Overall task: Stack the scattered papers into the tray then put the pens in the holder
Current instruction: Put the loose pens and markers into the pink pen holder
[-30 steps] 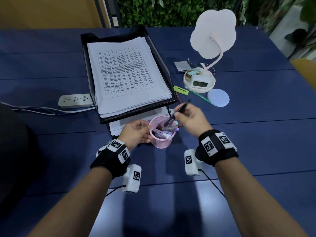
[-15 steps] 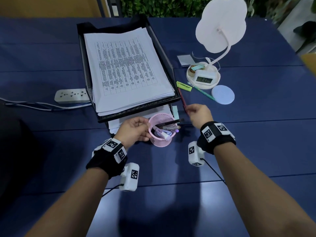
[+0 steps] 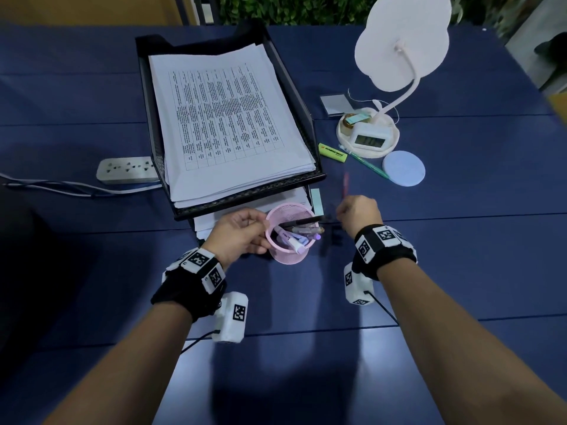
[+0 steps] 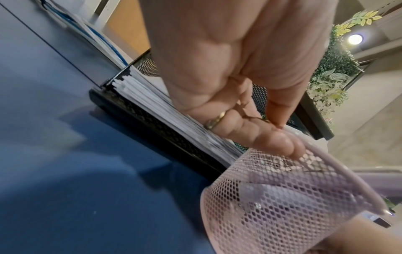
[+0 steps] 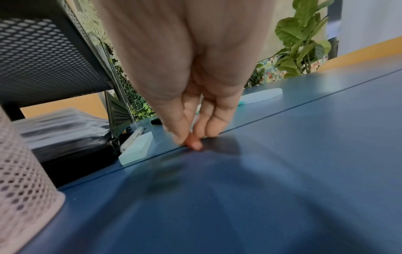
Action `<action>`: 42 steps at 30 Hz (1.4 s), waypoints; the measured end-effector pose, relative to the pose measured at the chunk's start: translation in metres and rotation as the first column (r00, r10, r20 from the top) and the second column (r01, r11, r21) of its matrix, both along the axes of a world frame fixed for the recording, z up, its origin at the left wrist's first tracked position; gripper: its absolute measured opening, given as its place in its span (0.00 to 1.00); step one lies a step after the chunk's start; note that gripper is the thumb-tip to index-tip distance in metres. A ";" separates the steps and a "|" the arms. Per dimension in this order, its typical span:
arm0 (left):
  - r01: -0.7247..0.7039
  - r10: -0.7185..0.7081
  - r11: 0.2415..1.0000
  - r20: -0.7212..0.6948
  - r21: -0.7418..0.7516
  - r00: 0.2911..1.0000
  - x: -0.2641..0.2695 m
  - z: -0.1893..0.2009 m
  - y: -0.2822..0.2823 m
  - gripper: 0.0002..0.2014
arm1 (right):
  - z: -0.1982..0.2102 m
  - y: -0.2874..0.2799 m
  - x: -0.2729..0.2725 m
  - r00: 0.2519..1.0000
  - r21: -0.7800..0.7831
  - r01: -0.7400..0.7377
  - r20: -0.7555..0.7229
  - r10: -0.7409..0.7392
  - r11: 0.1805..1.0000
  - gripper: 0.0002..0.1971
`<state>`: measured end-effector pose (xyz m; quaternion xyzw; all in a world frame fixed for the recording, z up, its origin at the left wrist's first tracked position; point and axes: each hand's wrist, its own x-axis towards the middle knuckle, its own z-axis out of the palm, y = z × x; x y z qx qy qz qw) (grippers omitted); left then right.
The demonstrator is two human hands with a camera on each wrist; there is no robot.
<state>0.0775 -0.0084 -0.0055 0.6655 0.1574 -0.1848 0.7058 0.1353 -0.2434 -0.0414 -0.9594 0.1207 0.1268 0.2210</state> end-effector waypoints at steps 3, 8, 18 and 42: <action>-0.001 0.001 1.000 0.001 -0.001 1.000 -0.003 0.002 -0.001 0.05 | 0.004 -0.001 -0.008 0.999 -0.021 0.026 -0.033 -0.027 0.999 0.09; 0.026 -0.026 1.000 0.000 0.000 1.000 -0.012 0.002 -0.001 0.07 | 0.009 0.000 -0.026 0.989 -0.010 0.062 -0.136 -0.063 0.998 0.18; 0.036 -0.036 0.999 0.001 0.014 0.999 -0.031 0.004 0.001 0.06 | 0.005 0.004 -0.061 0.965 -0.106 -0.034 -0.262 0.005 0.994 0.15; 0.060 -0.060 0.998 0.011 0.018 0.998 -0.039 0.014 0.004 0.05 | 0.078 0.042 -0.072 0.980 0.734 -0.150 0.201 -0.001 0.662 0.10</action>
